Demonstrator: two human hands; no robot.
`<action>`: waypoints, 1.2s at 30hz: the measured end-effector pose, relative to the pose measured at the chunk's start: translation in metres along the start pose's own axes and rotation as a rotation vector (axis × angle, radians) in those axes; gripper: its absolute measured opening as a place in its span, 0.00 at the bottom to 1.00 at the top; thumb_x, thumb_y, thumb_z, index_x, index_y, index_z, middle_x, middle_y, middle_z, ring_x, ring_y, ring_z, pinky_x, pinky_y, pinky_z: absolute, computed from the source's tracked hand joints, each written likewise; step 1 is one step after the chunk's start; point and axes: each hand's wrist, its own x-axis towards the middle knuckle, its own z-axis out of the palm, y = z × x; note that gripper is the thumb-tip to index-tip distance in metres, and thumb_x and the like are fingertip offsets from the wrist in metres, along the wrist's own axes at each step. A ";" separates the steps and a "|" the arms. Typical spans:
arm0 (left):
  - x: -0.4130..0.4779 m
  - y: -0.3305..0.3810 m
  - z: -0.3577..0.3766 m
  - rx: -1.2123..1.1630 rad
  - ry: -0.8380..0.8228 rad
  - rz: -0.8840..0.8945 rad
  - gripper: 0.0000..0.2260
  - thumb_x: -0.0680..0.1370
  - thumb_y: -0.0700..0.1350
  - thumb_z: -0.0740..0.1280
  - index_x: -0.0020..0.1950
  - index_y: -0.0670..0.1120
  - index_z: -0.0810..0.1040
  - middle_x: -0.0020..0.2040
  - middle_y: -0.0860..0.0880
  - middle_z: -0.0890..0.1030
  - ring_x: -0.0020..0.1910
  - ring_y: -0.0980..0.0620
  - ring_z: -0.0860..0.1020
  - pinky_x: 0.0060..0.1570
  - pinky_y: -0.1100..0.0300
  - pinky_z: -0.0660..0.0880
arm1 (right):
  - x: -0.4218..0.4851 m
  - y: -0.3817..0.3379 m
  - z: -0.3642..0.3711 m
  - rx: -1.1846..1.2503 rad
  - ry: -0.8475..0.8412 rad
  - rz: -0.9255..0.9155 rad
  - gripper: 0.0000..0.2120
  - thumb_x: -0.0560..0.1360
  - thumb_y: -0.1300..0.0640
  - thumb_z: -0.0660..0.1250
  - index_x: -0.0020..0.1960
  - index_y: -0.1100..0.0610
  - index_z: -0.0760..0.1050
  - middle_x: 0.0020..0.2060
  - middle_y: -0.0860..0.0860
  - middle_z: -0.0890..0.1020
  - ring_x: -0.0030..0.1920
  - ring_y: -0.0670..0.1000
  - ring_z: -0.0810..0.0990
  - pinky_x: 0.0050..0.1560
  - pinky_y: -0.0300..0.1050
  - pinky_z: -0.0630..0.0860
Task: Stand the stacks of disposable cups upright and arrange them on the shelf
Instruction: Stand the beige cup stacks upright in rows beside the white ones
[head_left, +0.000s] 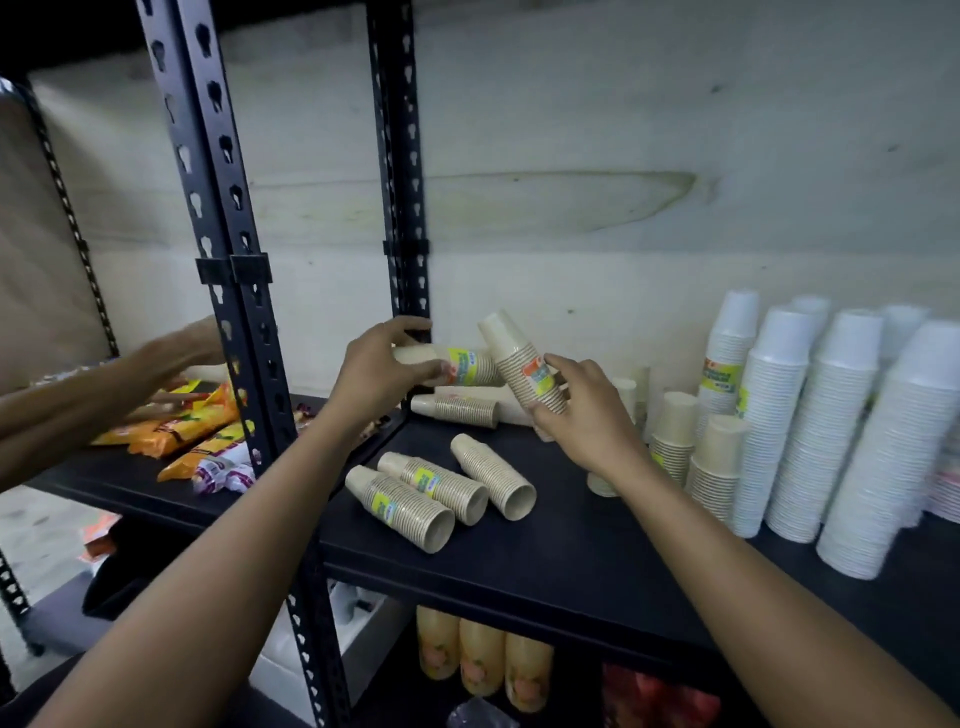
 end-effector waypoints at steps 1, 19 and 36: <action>-0.004 0.007 0.001 -0.019 -0.002 0.003 0.24 0.71 0.50 0.80 0.66 0.55 0.79 0.54 0.54 0.80 0.49 0.57 0.78 0.40 0.74 0.70 | -0.009 -0.001 -0.008 0.005 0.010 0.002 0.31 0.75 0.48 0.73 0.76 0.50 0.68 0.60 0.51 0.74 0.58 0.52 0.79 0.60 0.49 0.76; -0.076 0.104 0.091 -0.210 -0.215 0.148 0.27 0.68 0.44 0.81 0.62 0.52 0.71 0.55 0.49 0.79 0.45 0.52 0.79 0.39 0.58 0.78 | -0.163 0.041 -0.105 0.066 0.300 0.122 0.28 0.73 0.49 0.76 0.71 0.47 0.72 0.62 0.45 0.77 0.56 0.45 0.79 0.58 0.45 0.77; -0.081 0.106 0.164 -0.109 -0.308 0.217 0.32 0.67 0.46 0.81 0.69 0.54 0.75 0.60 0.46 0.78 0.52 0.50 0.80 0.53 0.56 0.79 | -0.196 0.097 -0.098 0.111 0.323 0.299 0.27 0.72 0.52 0.78 0.66 0.53 0.71 0.59 0.48 0.80 0.53 0.47 0.81 0.45 0.24 0.70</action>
